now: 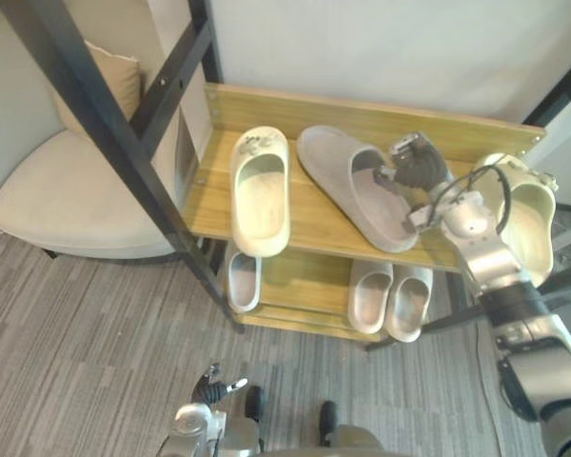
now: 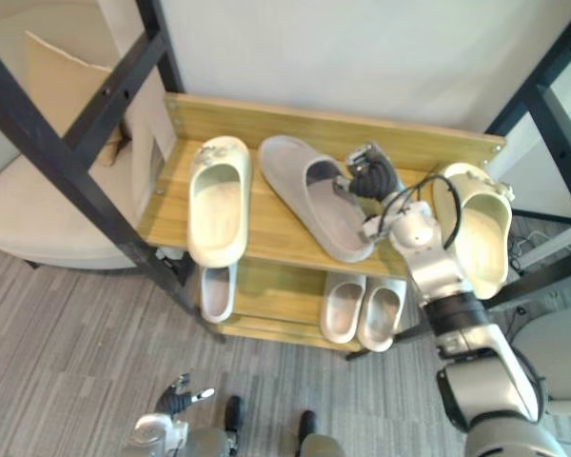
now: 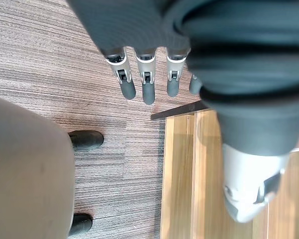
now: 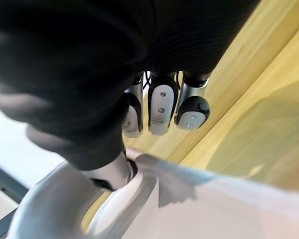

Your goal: Organize the slippers on the shoe rack

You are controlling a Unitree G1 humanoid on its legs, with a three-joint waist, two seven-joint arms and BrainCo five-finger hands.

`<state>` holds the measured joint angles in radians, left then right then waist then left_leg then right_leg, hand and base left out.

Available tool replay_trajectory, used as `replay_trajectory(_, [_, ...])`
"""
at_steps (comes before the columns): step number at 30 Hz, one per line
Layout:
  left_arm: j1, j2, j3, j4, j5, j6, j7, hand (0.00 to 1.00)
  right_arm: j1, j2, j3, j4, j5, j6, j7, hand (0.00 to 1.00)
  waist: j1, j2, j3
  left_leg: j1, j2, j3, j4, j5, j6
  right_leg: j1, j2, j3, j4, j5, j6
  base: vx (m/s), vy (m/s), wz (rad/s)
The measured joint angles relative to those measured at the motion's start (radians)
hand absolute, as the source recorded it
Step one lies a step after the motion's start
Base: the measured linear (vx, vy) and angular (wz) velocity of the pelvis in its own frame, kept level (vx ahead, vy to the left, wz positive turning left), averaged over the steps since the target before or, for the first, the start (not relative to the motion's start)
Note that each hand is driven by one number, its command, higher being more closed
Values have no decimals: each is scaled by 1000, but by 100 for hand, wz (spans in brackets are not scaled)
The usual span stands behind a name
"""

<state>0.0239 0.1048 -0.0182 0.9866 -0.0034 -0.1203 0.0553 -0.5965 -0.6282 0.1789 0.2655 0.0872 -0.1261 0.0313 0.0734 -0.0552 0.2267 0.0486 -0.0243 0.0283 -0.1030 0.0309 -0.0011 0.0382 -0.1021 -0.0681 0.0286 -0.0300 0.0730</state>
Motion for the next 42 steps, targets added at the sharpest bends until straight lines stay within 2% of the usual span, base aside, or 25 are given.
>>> replay_trajectory(5, [5, 2, 2, 0, 1, 2, 0, 0, 113, 3, -73, -101, -1, 0, -12, 100, -12, -4, -3, 5, -1, 3, 0, 0, 0, 2, -1, 3, 2, 0, 1, 0, 0, -1])
replay_trajectory(11, [10, 4, 2, 5, 3, 9, 0, 0, 258, 79, -183, -257, -1, -2, -42, 100, -23, -8, -16, 10, -1, 17, 0, 0, 1, -1, -1, 23, 1, 0, 1, -33, -13, -8])
replay_trajectory(17, [28, 3, 4, 8, 4, 18, -1, 0, 374, 197, -259, -431, 3, -30, -59, 100, -36, -7, -54, 18, -1, 23, 0, 0, 1, -1, -4, 29, -1, -4, 5, -53, -21, -3])
replay_trajectory(24, [49, -2, 11, 10, 25, 19, -18, 0, 490, 335, -324, -592, 81, -79, -71, 100, -56, 0, -93, 24, -2, 40, 0, 1, 1, -2, -12, 44, 2, -10, 9, -38, -10, -5])
replay_trajectory(28, [58, -2, 8, 13, 33, 18, -19, 0, 558, 367, -323, -631, 113, -97, -51, 100, -69, 4, -107, 27, -3, 44, 0, -3, -4, -2, -12, 47, 3, -10, 9, -31, -11, -4])
replay_trajectory(29, [59, -2, -12, 27, 41, 18, -20, 0, 694, 394, -254, -644, 131, -100, 14, 100, -76, 13, -126, 28, -3, 46, 0, -3, -5, -1, -12, 47, 2, -10, 10, -37, -23, -1])
replay_trajectory(30, [58, -2, -13, 33, 41, 18, -20, 0, 718, 396, -236, -643, 130, -98, 34, 100, -76, 17, -129, 27, -3, 45, 0, -3, -5, 0, -12, 47, 1, -10, 10, -38, -23, 0])
replay_trajectory(35, [54, -1, -32, 49, 41, 17, -20, 0, 801, 431, -165, -639, 127, -99, 53, 100, -75, 21, -144, 37, -2, 43, 0, -4, -6, 19, -10, 47, -15, -10, 10, 0, 0, 0])
replay_trajectory(39, [43, -1, -73, 69, 43, 17, -22, 0, 886, 428, -77, -632, 109, -89, 144, 100, -74, 31, -152, 58, 0, 55, 0, -10, -5, 35, -9, 57, -19, -10, 11, 2, -9, -9])
replay_trajectory(42, [34, 0, -99, 81, 45, 16, -24, 0, 891, 411, -68, -626, 109, -89, 167, 100, -74, 35, -154, 61, -1, 56, 0, -10, -4, 38, -8, 58, -19, -10, 11, -2, -4, -3])
